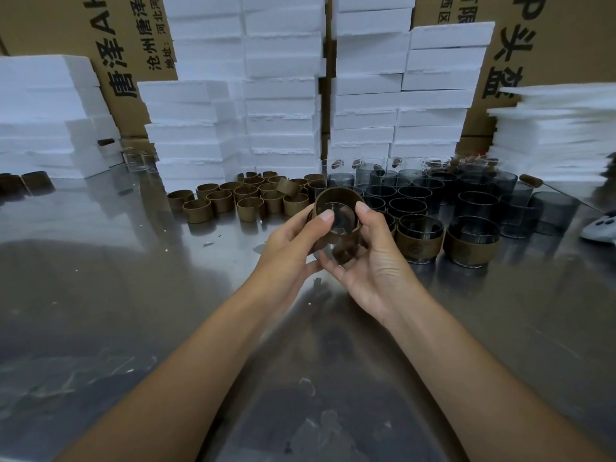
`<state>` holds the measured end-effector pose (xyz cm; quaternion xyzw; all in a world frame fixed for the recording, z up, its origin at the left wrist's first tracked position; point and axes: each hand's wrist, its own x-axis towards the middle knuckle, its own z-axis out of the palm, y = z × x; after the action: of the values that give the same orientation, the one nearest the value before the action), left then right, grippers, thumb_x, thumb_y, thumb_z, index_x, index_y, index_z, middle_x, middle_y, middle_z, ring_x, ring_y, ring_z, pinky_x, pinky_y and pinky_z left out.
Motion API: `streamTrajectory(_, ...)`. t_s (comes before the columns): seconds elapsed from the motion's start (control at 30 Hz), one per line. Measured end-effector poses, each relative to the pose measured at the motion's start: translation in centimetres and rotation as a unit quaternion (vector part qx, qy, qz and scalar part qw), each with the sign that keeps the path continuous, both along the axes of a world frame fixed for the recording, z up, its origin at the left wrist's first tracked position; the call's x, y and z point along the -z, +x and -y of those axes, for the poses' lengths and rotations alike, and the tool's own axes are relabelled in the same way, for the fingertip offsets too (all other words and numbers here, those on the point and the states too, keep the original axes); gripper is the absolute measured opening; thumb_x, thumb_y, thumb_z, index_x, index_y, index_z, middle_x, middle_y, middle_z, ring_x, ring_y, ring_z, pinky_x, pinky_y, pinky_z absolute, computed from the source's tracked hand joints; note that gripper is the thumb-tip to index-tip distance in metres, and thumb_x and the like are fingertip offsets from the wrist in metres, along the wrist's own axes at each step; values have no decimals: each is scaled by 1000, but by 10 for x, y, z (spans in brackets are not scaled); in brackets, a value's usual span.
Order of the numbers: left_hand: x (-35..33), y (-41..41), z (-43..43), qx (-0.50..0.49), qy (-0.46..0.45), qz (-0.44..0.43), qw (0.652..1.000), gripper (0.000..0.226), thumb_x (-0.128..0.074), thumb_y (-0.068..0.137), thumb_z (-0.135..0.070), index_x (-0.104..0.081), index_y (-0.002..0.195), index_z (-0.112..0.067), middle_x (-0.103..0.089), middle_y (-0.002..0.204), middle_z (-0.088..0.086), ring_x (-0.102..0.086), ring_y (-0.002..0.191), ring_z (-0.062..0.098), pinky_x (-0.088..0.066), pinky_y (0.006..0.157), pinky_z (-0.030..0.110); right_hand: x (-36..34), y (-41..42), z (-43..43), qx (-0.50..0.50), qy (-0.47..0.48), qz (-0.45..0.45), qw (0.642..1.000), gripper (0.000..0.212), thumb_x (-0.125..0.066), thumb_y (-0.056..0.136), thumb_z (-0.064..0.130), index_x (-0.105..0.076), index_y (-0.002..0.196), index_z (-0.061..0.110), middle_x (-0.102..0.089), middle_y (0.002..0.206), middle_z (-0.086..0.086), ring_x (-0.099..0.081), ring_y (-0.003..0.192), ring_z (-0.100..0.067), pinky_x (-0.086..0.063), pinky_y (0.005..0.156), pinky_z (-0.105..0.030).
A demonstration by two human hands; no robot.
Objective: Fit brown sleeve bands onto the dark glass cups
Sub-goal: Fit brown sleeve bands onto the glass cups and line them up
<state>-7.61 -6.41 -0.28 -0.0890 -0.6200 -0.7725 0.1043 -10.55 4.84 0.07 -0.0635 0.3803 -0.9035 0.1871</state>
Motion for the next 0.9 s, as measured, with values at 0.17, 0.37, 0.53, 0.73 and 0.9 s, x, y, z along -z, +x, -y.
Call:
streamTrajectory(0.17, 1, 0, 1, 3, 13, -16, 1000, 26, -70, 74, -32, -73, 100, -26, -72, 102, 0, -68, 97, 14, -54, 76, 25, -2, 1, 0, -4, -35, -12, 999, 46, -73, 57, 36, -67, 95, 10, -68, 103, -14, -66, 93, -23, -58, 67, -29)
streamTrajectory(0.37, -1, 1, 0, -21, 8, -14, 1000, 22, -61, 82, -33, -74, 98, -28, -74, 97, -1, -70, 92, 14, -55, 71, 26, -2, 1, 0, 4, -24, -13, 1000, 43, -72, 56, 36, -69, 91, 11, -71, 89, -9, -66, 90, -23, -58, 71, -30)
streamTrajectory(0.53, -3, 3, 0, -31, -3, -11, 999, 21, -57, 85, -37, -75, 94, -30, -74, 95, -1, -71, 88, 14, -55, 69, 26, 1, 1, -1, 7, -12, -28, 999, 42, -75, 54, 38, -69, 89, 15, -74, 84, -7, -71, 81, -20, -58, 66, -28)
streamTrajectory(0.73, -2, 1, 1, -39, -5, -10, 999, 23, -56, 89, -40, -76, 92, -29, -74, 97, -1, -71, 89, 16, -57, 70, 31, 4, -1, -2, 14, 3, -32, 999, 44, -78, 50, 41, -73, 87, 17, -75, 92, -11, -72, 89, -26, -58, 67, -32)
streamTrajectory(0.9, -1, 0, 2, -45, -18, -20, 999, 24, -53, 94, -37, -75, 97, -28, -73, 101, 0, -70, 90, 15, -57, 74, 33, 3, -2, -4, 12, 13, -33, 999, 46, -76, 51, 43, -72, 87, 16, -74, 97, -14, -71, 96, -31, -59, 66, -35)
